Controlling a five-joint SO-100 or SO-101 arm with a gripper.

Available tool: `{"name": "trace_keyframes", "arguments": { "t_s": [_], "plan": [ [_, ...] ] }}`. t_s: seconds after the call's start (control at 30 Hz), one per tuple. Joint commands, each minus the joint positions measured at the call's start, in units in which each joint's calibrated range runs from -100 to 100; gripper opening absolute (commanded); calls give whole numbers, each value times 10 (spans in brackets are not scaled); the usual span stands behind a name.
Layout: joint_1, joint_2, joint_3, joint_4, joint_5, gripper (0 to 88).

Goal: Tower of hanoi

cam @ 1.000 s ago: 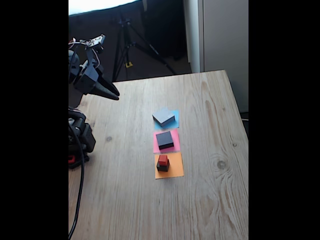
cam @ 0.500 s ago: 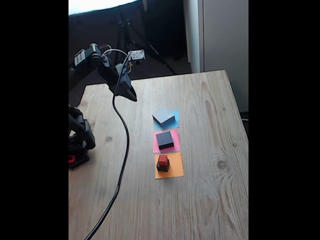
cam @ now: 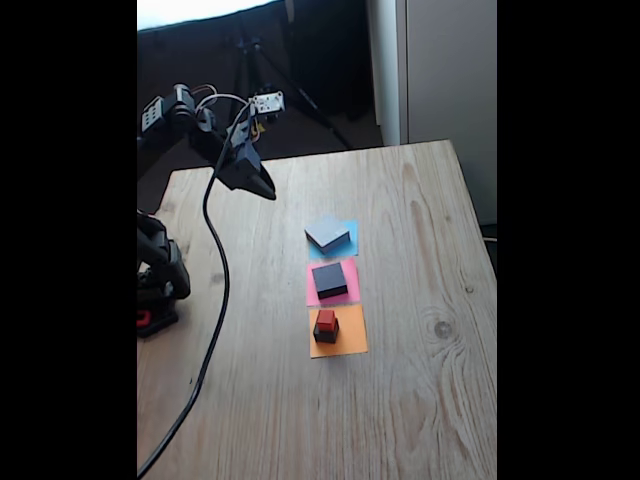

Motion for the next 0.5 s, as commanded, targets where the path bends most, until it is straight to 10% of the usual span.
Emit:
{"name": "trace_keyframes", "arguments": {
  "t_s": [0.0, 0.47],
  "plan": [
    [39, -2, -28, -16, 46, 4],
    [111, 11, 13, -29, 118, 34]
  ]
}}
